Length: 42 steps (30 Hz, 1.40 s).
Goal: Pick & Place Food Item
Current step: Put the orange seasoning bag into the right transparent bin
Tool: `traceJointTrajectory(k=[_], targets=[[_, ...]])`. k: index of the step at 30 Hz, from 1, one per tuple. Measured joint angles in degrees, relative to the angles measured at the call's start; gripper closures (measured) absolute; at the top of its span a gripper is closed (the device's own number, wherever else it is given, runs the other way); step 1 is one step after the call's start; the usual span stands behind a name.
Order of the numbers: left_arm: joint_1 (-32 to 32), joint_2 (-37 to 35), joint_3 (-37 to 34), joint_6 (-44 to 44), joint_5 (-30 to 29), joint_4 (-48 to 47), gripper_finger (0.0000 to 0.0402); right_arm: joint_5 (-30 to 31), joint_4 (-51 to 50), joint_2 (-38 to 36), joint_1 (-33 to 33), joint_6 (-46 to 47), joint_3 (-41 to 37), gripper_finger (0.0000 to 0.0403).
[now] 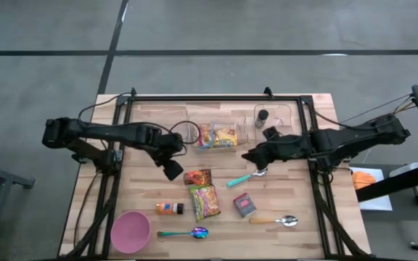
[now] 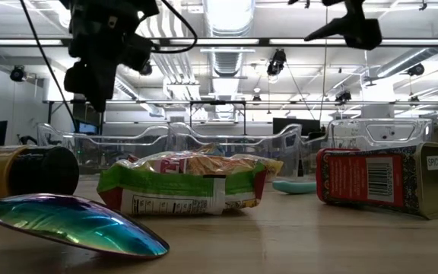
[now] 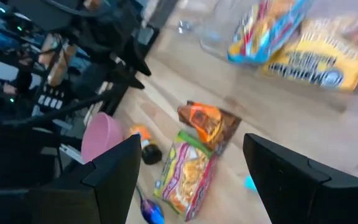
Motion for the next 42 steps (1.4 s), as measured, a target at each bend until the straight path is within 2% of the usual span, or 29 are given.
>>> traceJointTrajectory(k=[7,13,19,24,33,42], targets=[[-1.59,0.0,-2.81,-1.87,-0.34,0.95,0.0285,-0.1,3.68,5.73,-0.01,2.02,-0.04,0.0125],[-2.38,0.05,-6.75,-4.62,-1.11,7.13,0.0335,0.66,5.03,8.85,-0.02,1.0,-0.04,0.0125],[-3.31,0.05,-8.37,-3.23,-3.69,10.96,0.0394,0.89,4.85,10.5,0.0,1.42,-0.04,0.0125],[-3.36,1.12,-9.5,-2.67,-3.27,13.48,0.0398,0.97,4.95,11.46,0.0,1.73,-0.04,0.0125],[-4.89,8.72,-9.03,-2.67,-2.34,14.96,0.04,0.99,4.81,14.36,0.0,1.99,-0.04,0.0125],[-4.87,9.66,-8.88,-3.88,-2.8,22.47,0.0401,1.05,3.15,16.21,0.0,4.07,-0.04,0.0125]])
